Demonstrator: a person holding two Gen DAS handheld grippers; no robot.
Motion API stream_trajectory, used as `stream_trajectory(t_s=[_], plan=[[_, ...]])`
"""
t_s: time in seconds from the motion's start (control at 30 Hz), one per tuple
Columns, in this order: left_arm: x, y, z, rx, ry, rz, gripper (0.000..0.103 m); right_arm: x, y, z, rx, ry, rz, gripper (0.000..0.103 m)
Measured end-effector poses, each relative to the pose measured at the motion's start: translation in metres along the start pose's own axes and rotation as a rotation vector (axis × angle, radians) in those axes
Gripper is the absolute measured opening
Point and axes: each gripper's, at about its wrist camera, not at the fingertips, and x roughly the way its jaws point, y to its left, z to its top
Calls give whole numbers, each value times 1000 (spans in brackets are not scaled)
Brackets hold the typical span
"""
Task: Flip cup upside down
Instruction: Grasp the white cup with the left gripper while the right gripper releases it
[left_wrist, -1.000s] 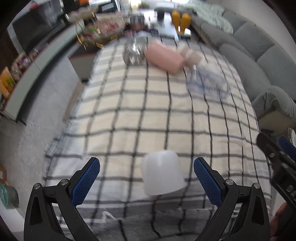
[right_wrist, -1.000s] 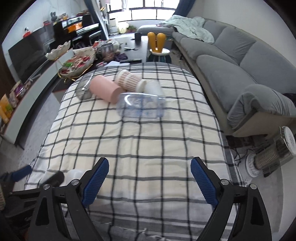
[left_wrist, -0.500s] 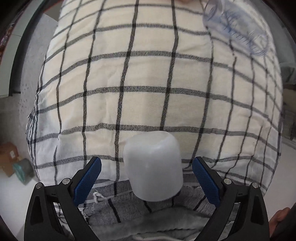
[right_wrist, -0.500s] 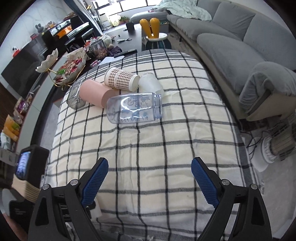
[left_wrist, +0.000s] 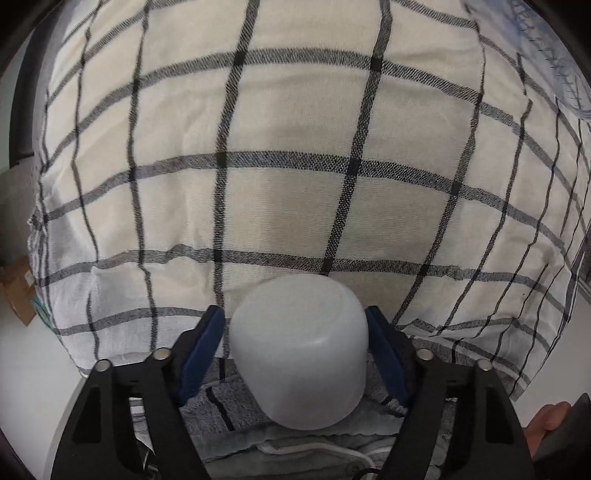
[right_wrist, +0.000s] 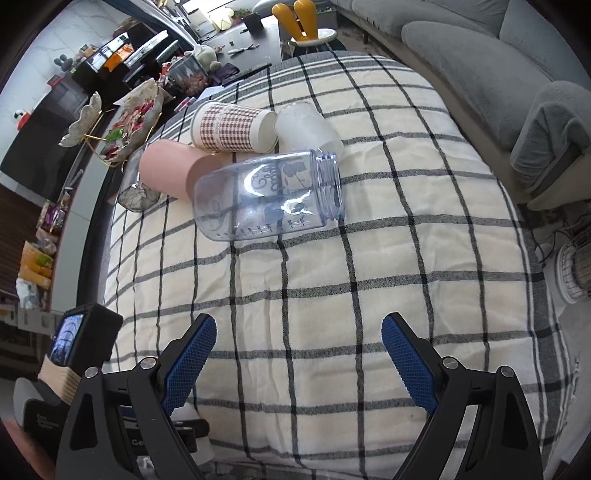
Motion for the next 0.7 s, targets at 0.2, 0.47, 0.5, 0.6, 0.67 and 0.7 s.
stream_trajectory(t_s=[0.2,0.47,0.5,0.6,0.67,0.7], plan=[[11,-13,1,19,-16,-3,67,2,-12,0,30,11,3,91],[-20,-29,-18,58,-163,-5,67,-16,-10,-8,27,-17,9,91],[-28,-31,-23,71,-221,-4,67,-20,-9,-9,26,-29,11,91],[-52,-36,-36,97,-379,-34,67,-32,-8,-12,31,-65,14,91],[-64,-35,-47,107,-491,-78,67,-37,-10,-14,34,-84,10,91],[-69,-37,-50,115,-542,-92,67,-40,-11,-16,36,-99,5,91]])
